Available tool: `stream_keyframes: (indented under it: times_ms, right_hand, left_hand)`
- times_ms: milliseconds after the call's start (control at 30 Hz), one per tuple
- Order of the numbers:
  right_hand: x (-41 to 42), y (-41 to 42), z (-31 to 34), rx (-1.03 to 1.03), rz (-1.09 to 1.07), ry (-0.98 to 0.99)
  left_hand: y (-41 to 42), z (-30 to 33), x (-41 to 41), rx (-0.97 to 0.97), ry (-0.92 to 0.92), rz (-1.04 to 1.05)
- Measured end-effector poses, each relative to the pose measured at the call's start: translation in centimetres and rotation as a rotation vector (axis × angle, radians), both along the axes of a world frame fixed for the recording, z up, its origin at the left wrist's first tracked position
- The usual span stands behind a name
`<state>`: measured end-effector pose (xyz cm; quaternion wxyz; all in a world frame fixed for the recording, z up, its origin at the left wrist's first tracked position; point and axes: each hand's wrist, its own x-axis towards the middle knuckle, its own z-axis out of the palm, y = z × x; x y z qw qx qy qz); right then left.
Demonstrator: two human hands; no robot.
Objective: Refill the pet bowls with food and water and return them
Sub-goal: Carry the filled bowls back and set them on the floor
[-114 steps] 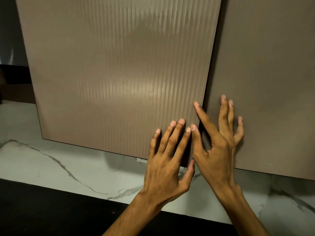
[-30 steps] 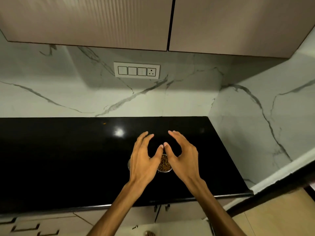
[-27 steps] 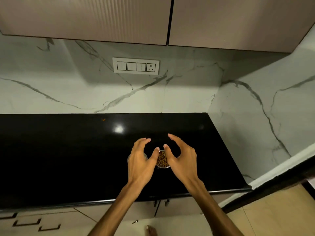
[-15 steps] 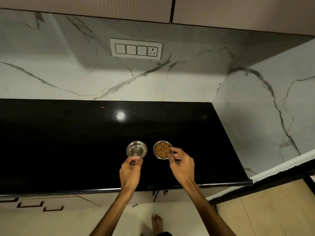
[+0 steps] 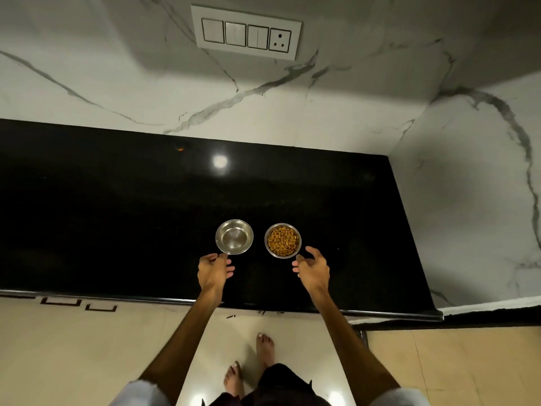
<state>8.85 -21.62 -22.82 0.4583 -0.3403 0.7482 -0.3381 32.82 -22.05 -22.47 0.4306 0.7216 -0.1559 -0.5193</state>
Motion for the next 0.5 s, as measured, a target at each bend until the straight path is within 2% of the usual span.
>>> stream_keyframes:
  times_ms: [200,500]
  right_hand:
    - [-0.6,-1.8,-2.0,0.028,0.068,-0.077]
    - [-0.7,-3.5,-2.8,0.059,0.11,-0.204]
  left_hand:
    - [-1.3,-1.6,-1.0,0.014,0.087,0.033]
    - [-2.0,-2.2,-1.3,-0.049,0.092,0.104]
